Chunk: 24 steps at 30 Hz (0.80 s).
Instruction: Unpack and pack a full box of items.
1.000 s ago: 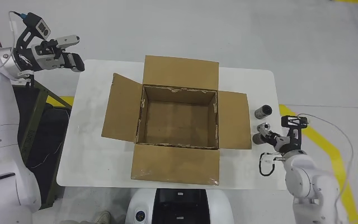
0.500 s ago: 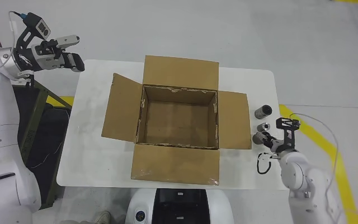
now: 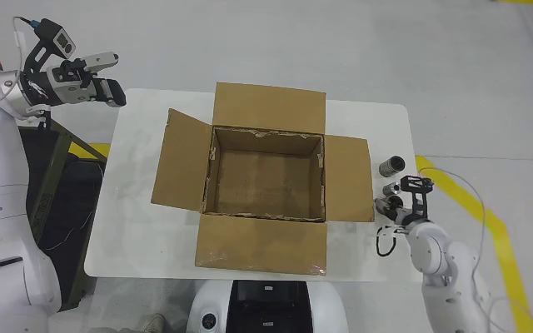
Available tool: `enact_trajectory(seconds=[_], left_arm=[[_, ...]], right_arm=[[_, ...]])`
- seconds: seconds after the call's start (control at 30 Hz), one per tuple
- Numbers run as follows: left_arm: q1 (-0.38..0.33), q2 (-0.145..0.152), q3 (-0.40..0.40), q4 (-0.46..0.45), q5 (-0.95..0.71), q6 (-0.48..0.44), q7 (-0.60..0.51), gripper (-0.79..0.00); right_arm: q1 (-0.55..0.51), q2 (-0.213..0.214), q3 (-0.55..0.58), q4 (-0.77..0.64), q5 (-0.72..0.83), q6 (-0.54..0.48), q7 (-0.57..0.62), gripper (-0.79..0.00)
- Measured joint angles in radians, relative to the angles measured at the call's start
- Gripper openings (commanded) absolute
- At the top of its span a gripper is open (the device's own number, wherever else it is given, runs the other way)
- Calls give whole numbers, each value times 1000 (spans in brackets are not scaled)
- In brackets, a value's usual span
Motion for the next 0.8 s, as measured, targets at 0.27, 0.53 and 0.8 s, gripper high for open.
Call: enact_trajectory(seconds=[0.27,0.53,0.8], left_arm=[[0,0,0,0,0,0,0,0],[0,0,0,0,0,0,0,0],[0,0,0,0,0,0,0,0]], right_arm=[[12,1,-4,21,3,-4,-9,-529],[6,2,-1,16,7,-6,-17,-785],[-57,6,30,-90,8,-15,-27,-785]])
